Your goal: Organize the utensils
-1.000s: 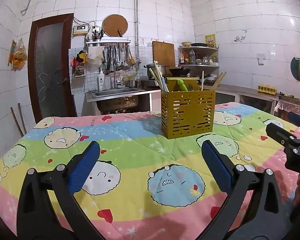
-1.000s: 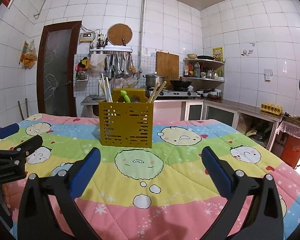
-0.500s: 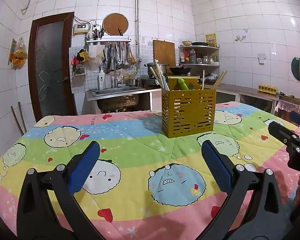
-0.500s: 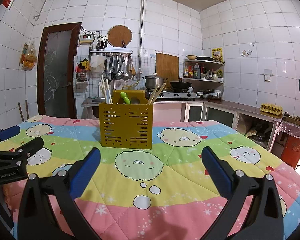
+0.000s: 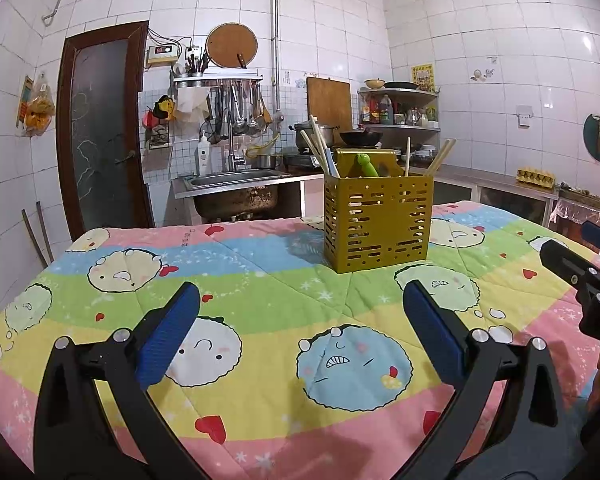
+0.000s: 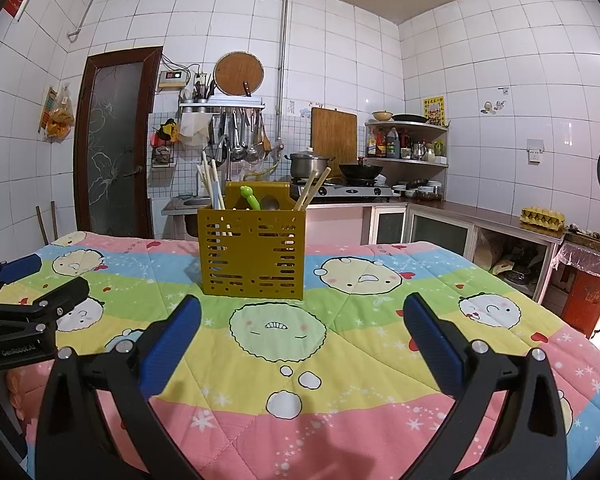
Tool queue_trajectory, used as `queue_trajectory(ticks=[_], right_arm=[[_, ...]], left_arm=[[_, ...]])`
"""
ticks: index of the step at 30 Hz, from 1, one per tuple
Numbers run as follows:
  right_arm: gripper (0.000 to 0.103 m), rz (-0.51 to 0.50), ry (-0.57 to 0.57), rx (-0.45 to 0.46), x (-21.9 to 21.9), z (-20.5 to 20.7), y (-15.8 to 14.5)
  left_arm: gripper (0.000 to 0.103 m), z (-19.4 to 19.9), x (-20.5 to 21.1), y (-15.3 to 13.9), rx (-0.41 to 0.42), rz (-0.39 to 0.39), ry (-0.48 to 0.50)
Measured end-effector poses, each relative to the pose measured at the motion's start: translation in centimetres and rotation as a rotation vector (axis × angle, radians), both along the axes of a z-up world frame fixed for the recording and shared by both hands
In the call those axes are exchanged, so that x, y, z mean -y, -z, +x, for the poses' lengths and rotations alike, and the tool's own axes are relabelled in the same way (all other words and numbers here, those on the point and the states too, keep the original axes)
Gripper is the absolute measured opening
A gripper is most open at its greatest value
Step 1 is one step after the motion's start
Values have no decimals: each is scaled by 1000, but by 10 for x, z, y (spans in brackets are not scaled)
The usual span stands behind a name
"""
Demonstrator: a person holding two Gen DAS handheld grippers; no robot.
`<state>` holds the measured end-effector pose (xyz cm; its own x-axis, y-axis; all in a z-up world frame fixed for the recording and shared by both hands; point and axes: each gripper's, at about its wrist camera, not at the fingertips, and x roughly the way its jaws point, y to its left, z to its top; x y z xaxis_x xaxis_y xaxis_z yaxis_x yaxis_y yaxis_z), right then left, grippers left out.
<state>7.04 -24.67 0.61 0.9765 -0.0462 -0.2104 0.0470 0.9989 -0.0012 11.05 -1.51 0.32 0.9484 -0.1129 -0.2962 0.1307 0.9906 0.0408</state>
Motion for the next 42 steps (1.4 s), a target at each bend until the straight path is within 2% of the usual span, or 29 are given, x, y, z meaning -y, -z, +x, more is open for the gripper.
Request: queue_trajectory(ticks=[42], right_arm=[[99, 2, 0, 0, 1, 0, 0]], left_arm=[[98, -2, -2, -2, 2, 4, -13]])
